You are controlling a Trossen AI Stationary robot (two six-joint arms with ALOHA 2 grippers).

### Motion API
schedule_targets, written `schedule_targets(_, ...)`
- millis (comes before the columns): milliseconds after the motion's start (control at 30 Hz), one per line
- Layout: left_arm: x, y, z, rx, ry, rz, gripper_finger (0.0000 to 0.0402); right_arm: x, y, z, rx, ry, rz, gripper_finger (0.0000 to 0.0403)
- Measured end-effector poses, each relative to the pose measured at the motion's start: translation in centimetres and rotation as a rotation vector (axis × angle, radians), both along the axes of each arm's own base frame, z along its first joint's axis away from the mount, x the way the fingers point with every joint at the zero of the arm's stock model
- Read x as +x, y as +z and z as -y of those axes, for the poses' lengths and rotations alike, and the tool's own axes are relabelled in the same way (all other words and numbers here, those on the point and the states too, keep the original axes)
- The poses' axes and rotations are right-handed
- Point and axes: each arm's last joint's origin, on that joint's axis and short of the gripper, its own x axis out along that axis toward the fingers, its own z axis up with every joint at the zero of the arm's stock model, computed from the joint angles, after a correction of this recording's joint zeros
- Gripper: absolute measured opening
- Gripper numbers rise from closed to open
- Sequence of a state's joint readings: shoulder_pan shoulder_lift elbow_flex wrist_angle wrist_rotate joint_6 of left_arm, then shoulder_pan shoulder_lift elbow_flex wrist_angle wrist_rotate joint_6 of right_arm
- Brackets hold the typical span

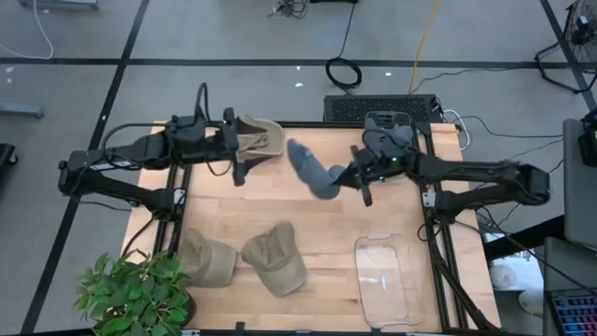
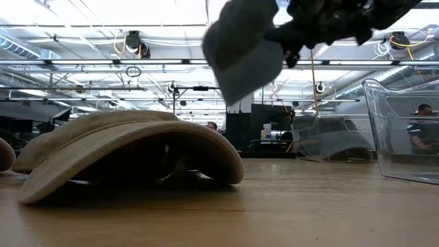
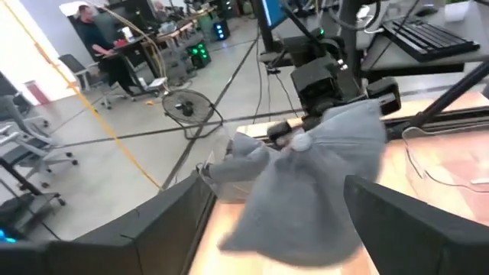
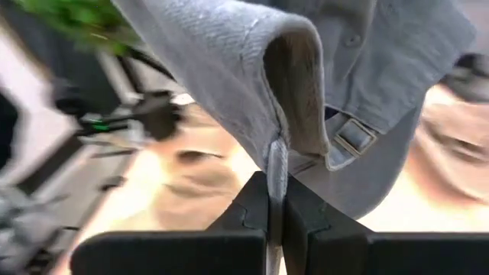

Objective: Pick & Place hat
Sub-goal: Put the blue cap into the top transparent bin

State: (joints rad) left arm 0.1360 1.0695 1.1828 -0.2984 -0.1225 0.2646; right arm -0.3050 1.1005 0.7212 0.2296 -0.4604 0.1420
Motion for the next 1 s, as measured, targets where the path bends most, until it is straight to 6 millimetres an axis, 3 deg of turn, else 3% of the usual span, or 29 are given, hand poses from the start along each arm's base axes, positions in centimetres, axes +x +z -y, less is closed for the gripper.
schedule_targets(167,-0.1,0.2,0.0,-0.007,0.003,0.021,0.0324,-3.2,1.2,1.0,-0.054,-0.206,-0.049,0.0)
schedule_targets(400,-0.1,0.2,0.0,-0.006,0.002,0.018,0.0321,-7.1,3.0,2.3,-0.01,-0.269,0.003,0.0)
schedule_targets(567,-0.1,0.2,0.0,-0.005,0.002,0.018,0.0325,-9.7,2.3,3.2,-0.007,-0.44,-0.116,0.0)
schedule_targets(767,-0.1,0.2,0.0,-0.005,0.001,0.017,0.0321,-11.1,1.3,3.6,-0.041,-0.647,-0.266,0.0)
schedule_targets(1000,-0.1,0.2,0.0,-0.005,0.001,0.017,0.0323,-11.7,1.4,3.4,-0.079,-0.721,-0.289,0.0)
